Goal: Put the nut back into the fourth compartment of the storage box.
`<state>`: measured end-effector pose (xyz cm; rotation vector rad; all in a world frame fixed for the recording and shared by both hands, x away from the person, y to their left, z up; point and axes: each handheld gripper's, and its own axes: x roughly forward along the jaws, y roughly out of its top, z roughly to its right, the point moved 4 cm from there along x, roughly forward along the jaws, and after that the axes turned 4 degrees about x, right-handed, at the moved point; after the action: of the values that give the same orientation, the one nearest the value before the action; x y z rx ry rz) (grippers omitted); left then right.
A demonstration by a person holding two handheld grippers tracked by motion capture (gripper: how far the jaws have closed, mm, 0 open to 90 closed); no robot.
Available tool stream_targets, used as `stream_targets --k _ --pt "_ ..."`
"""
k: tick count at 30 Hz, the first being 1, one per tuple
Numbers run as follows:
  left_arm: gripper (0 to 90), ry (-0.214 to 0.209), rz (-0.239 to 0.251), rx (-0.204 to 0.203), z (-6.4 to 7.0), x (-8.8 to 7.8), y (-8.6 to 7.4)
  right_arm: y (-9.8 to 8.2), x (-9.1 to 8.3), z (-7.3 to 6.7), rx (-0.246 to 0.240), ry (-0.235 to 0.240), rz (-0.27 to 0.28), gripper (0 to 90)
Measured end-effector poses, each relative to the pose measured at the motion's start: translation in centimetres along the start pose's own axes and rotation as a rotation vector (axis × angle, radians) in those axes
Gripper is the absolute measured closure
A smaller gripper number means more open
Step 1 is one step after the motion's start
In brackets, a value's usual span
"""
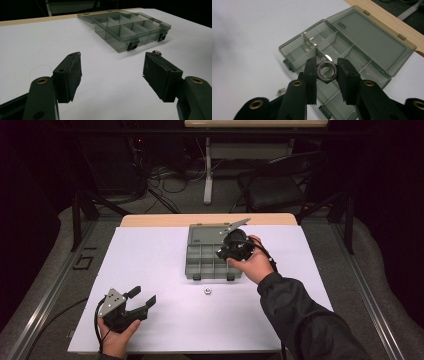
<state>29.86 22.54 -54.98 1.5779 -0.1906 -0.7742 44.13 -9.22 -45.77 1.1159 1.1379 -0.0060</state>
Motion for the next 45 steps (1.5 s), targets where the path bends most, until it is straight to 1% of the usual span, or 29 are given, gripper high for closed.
stream_targets --k 2,3,4,5,6,8,9,10,11,12,13,14,15,16,17,18,19,22,23,26,29,30,31,36,41,42,43,44,45 --pt "31.3 0.0 0.0 0.001 0.0 0.0 0.0 0.2 0.2 0.9 0.028 -0.009 0.012 70.1" --pt "31.3 -0.001 -0.001 0.001 0.0 0.0 0.0 0.2 0.4 1.9 0.058 -0.016 0.005 70.1" --pt "31.3 0.0 -0.001 0.001 0.0 0.0 0.0 0.1 0.6 2.3 0.069 -0.028 -0.005 70.1" --pt "31.3 0.0 -0.001 0.001 0.0 0.0 0.0 0.1 0.9 2.7 0.078 -0.039 0.005 70.1" --pt "31.3 0.002 -0.002 0.002 0.0 0.0 0.0 0.1 0.9 3.2 0.088 -0.044 -0.02 70.1" --pt "31.3 -0.001 -0.001 0.001 0.0 0.0 0.0 0.0 1.4 4.0 0.111 -0.058 0.001 70.1" --pt "31.3 -0.001 -0.001 0.001 0.0 0.0 0.0 0.0 1.4 4.0 0.111 -0.058 0.001 70.1" --pt "31.3 -0.001 -0.001 0.002 0.0 0.0 0.0 -0.1 1.2 4.4 0.118 -0.068 -0.055 70.1" --pt "31.3 -0.001 -0.002 0.001 0.0 0.0 0.0 0.0 1.8 4.7 0.137 -0.067 0.014 70.1" --pt "31.3 -0.001 -0.002 0.001 0.0 0.0 0.0 -0.1 2.0 5.1 0.147 -0.074 0.006 70.1" --pt "31.3 -0.001 -0.001 0.001 0.0 0.0 0.0 -0.3 2.0 5.9 0.156 -0.094 -0.053 70.1" --pt "31.3 0.002 -0.002 0.0 0.0 0.0 0.0 -0.3 2.0 5.9 0.156 -0.094 -0.053 70.1" --pt "31.3 0.001 -0.001 -0.001 0.0 0.0 0.0 -0.4 2.4 6.6 0.176 -0.103 -0.048 70.1" --pt "31.3 -0.002 0.0 -0.001 0.0 0.0 0.0 -0.4 2.4 6.6 0.176 -0.103 -0.048 70.1" --pt "31.3 -0.002 -0.001 0.0 0.0 0.0 0.0 -0.6 3.0 7.1 0.197 -0.112 -0.035 70.1" --pt "31.3 0.0 -0.002 0.0 0.0 0.0 0.0 -0.6 3.0 7.1 0.197 -0.112 -0.035 70.1" --pt "31.3 0.0 -0.003 0.0 0.0 0.0 0.0 -0.8 3.4 7.5 0.21 -0.123 -0.045 70.1" --pt "31.3 -0.001 -0.003 0.0 0.0 0.0 -0.1 -1.0 3.9 7.7 0.224 -0.13 -0.061 70.1" --pt "31.3 -0.001 -0.004 0.0 0.0 0.0 -0.1 -1.2 4.4 7.9 0.232 -0.14 -0.07 70.1" --pt "31.3 -0.002 -0.003 0.001 0.0 0.0 0.0 -1.3 4.8 8.0 0.238 -0.147 -0.079 70.1" --pt "31.3 -0.006 0.0 0.0 0.0 0.0 0.0 -1.7 5.7 8.0 0.248 -0.154 -0.089 70.1" --pt "31.3 -0.006 -0.001 0.001 0.0 0.0 0.0 -1.9 5.9 8.0 0.244 -0.159 -0.1 70.1" --pt "31.3 -0.003 -0.002 0.001 0.0 0.0 -0.1 -2.2 6.2 8.1 0.249 -0.166 -0.126 70.1" --pt "31.3 -0.007 -0.001 0.002 0.0 0.0 0.0 -2.5 6.7 8.2 0.26 -0.171 -0.136 70.0" --pt "31.3 -0.003 -0.002 0.002 -0.1 0.0 0.0 -2.6 7.0 8.0 0.256 -0.156 -0.131 69.9" --pt "31.3 -0.003 -0.002 0.002 0.0 0.0 0.0 -2.5 7.2 7.8 0.247 -0.143 -0.129 68.2" --pt "31.3 -0.003 -0.001 0.003 0.0 -0.1 0.0 -2.5 7.2 7.8 0.247 -0.143 -0.129 68.2" --pt "31.3 -0.002 -0.001 0.002 0.0 -0.1 0.0 -2.3 7.1 7.6 0.237 -0.152 -0.13 57.6" --pt "31.3 -0.002 -0.001 0.001 -0.1 -0.1 0.0 -2.2 7.1 7.5 0.229 -0.149 -0.125 53.7"
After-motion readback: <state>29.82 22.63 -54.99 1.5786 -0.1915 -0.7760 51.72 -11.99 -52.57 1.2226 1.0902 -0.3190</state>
